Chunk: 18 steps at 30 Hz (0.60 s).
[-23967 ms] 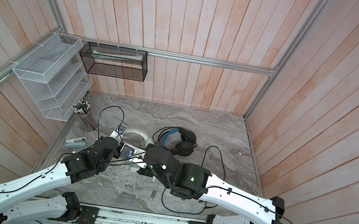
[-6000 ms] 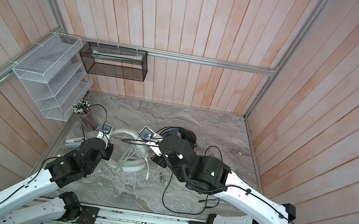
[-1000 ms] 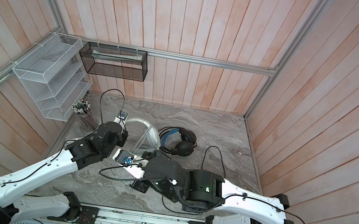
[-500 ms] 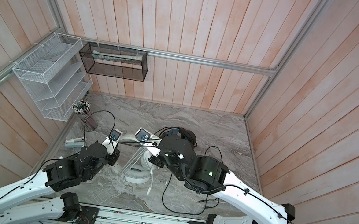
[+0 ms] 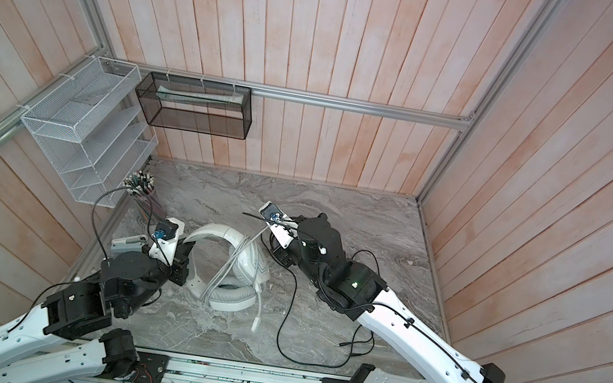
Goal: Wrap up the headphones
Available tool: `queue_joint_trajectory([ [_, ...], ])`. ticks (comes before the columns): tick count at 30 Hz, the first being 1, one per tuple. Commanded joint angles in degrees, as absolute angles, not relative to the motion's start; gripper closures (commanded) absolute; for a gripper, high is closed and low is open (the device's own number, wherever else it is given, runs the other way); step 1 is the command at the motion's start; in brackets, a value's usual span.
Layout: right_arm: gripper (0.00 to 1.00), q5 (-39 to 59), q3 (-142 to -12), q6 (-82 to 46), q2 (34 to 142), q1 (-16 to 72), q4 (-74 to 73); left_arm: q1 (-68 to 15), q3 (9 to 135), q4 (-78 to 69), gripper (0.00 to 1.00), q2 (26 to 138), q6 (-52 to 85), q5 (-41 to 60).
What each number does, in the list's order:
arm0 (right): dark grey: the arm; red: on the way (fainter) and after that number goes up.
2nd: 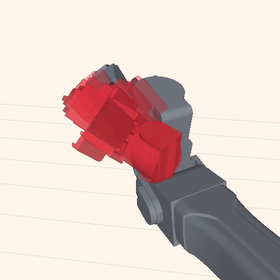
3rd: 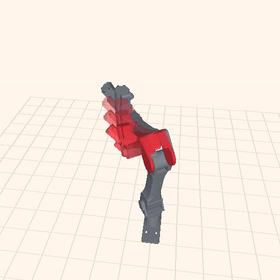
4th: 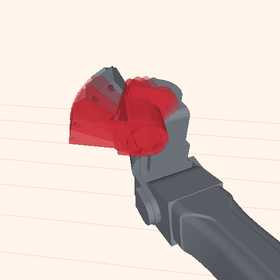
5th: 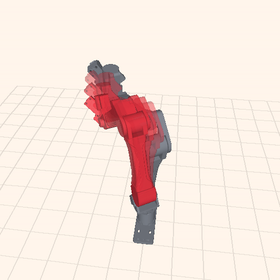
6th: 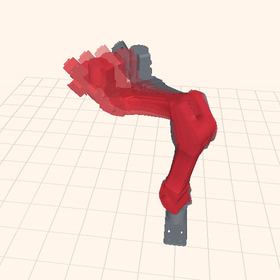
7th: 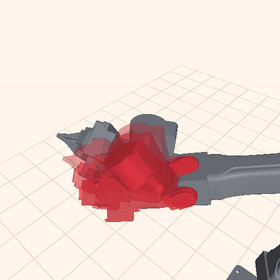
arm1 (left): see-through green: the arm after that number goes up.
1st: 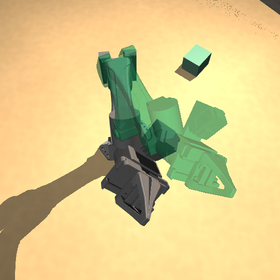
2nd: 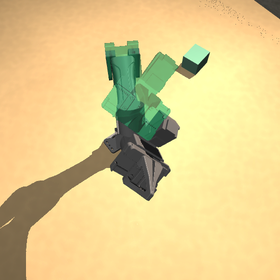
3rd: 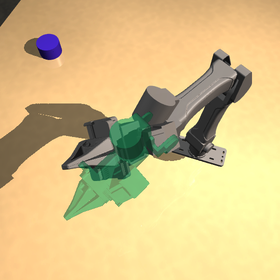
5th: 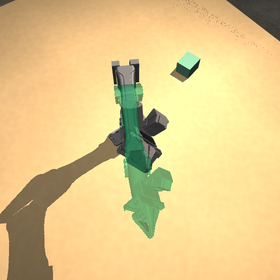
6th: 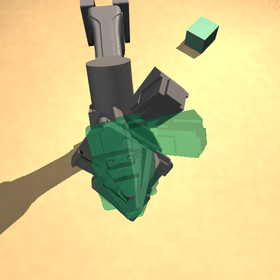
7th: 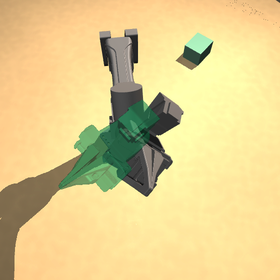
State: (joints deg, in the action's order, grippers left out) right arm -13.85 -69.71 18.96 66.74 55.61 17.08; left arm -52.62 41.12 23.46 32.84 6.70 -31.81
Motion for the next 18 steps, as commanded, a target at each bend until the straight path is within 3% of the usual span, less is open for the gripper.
queue_joint_trajectory([
  [1,1.00,-11.4,-69.1,15.4,66.3,53.4,8.6,-52.8,42.5,23.6,1.00,30.2,10.8,-24.6],
  [18,0.97,2.2,-56.9,7.4,64.0,51.1,-0.2,-52.9,53.8,20.7,1.00,33.8,23.9,-9.0],
])
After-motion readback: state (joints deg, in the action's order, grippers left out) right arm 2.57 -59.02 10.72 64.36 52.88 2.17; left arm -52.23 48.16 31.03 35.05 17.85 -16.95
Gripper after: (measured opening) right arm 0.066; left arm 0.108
